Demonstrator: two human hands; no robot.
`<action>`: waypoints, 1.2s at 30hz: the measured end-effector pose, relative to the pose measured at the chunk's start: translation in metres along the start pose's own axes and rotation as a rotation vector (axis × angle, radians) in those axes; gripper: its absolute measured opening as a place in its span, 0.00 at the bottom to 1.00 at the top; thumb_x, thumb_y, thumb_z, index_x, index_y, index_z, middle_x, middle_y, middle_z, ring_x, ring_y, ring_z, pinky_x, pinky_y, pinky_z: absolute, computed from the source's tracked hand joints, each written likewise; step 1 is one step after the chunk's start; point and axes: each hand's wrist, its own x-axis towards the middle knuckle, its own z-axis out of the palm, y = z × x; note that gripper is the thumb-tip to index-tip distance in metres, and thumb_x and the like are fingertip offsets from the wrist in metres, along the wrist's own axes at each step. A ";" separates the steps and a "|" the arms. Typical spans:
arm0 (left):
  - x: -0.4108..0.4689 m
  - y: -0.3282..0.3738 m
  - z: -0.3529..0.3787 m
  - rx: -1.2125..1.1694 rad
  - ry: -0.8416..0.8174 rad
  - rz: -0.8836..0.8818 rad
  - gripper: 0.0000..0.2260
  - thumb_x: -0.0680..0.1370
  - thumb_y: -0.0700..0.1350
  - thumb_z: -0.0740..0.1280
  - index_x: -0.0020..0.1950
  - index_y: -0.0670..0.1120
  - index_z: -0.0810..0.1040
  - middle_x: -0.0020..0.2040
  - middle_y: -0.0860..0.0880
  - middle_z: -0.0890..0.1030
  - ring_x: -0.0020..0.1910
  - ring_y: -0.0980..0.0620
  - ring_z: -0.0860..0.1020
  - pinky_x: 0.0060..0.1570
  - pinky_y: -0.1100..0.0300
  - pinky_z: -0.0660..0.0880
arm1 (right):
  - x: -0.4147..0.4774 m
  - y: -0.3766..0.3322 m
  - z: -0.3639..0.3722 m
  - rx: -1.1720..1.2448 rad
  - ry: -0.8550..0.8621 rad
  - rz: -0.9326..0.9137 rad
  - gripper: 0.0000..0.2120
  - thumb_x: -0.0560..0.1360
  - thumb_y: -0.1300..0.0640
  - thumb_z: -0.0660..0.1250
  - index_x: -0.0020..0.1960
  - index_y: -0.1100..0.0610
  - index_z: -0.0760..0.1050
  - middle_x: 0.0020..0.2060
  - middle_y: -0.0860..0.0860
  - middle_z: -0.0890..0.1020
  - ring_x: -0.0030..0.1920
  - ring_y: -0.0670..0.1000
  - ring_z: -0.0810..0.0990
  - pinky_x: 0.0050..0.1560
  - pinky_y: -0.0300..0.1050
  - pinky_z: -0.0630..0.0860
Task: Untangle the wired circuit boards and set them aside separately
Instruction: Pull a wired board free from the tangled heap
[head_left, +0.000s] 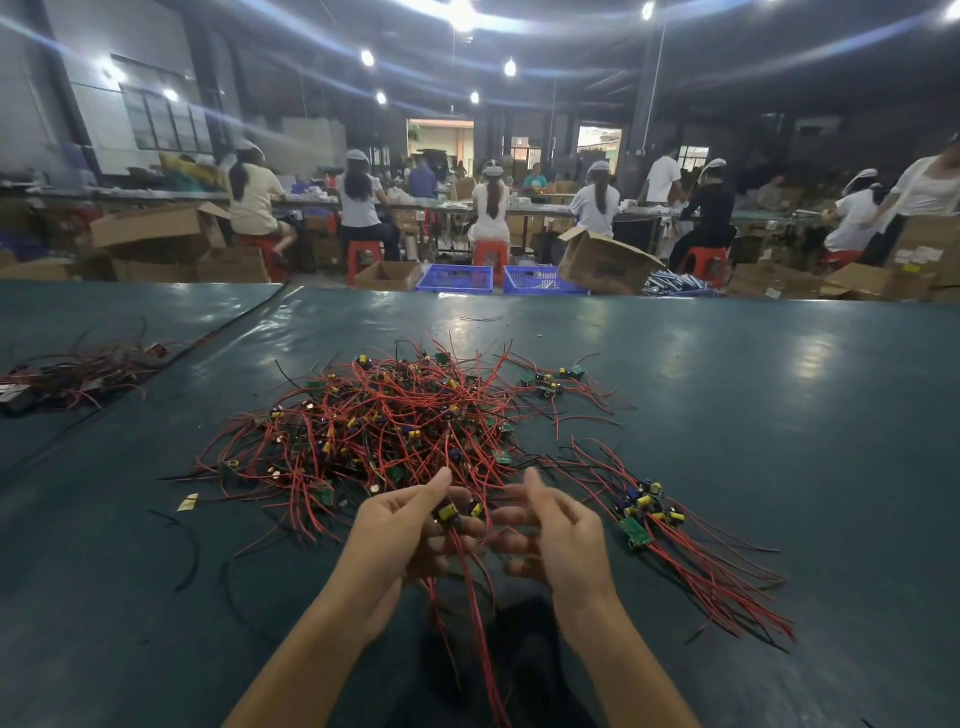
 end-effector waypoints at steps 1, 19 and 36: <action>0.000 0.000 0.000 -0.014 -0.008 0.004 0.15 0.78 0.51 0.66 0.46 0.41 0.84 0.35 0.41 0.84 0.28 0.51 0.80 0.23 0.64 0.73 | -0.003 0.002 0.003 -0.038 -0.050 -0.010 0.17 0.76 0.46 0.68 0.47 0.61 0.80 0.36 0.56 0.85 0.29 0.51 0.80 0.26 0.41 0.75; 0.004 -0.009 0.004 0.095 -0.119 0.221 0.09 0.80 0.41 0.63 0.51 0.45 0.83 0.37 0.44 0.83 0.33 0.53 0.81 0.29 0.64 0.76 | -0.011 0.001 0.000 -0.628 -0.017 -0.629 0.12 0.73 0.55 0.75 0.57 0.49 0.83 0.50 0.44 0.83 0.47 0.45 0.83 0.41 0.43 0.81; 0.028 -0.025 -0.024 0.531 0.164 0.397 0.08 0.80 0.41 0.64 0.47 0.51 0.81 0.38 0.54 0.85 0.35 0.57 0.82 0.38 0.65 0.77 | 0.020 -0.028 -0.086 -1.312 0.579 -0.211 0.13 0.81 0.47 0.61 0.61 0.47 0.79 0.56 0.49 0.82 0.62 0.57 0.72 0.62 0.51 0.63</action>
